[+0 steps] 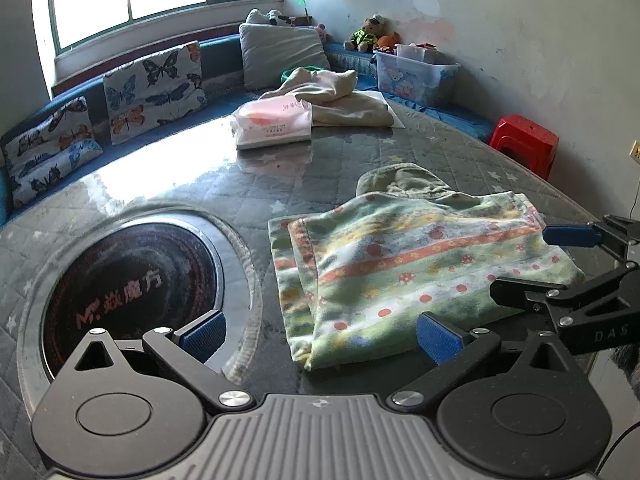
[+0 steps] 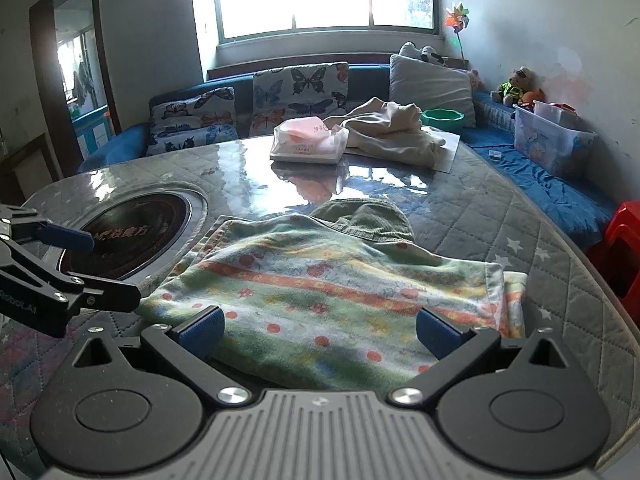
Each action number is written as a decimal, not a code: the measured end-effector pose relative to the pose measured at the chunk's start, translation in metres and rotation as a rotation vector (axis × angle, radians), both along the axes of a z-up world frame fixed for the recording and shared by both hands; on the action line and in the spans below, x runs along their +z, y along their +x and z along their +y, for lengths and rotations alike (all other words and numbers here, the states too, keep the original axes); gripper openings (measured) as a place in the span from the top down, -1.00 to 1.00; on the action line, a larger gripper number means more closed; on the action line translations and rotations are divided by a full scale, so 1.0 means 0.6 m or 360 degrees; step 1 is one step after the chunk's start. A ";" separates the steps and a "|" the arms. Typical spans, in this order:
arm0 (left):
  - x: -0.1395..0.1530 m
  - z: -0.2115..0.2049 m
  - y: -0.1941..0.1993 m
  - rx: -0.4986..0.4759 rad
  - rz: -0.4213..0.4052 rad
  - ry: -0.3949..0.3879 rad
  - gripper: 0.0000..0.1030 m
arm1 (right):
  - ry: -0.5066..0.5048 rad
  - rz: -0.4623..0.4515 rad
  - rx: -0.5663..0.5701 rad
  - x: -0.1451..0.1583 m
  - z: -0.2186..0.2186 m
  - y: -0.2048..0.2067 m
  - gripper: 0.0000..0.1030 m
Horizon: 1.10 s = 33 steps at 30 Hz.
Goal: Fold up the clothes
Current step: 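Reach the right gripper to the olive corduroy hood of the striped blanket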
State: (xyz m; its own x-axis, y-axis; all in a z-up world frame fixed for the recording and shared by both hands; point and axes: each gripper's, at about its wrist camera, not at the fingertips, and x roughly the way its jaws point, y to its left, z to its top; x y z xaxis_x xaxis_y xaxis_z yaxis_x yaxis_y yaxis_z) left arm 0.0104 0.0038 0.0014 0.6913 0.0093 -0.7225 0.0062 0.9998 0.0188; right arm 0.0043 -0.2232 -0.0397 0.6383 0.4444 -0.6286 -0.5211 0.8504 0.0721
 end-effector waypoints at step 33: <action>0.016 0.034 0.180 -0.0057 -0.0008 0.0090 -1.00 | 0.0014 0.0249 -0.0090 -0.032 0.040 0.275 -0.39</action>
State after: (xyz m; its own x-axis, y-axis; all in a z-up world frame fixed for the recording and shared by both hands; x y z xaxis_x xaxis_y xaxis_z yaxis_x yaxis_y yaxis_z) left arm 0.1183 0.0244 0.0111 0.6954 0.0250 -0.7182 0.0417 0.9963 0.0751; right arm 0.1694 -0.1995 -0.0590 0.5572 0.4164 -0.7184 -0.4544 0.8770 0.1559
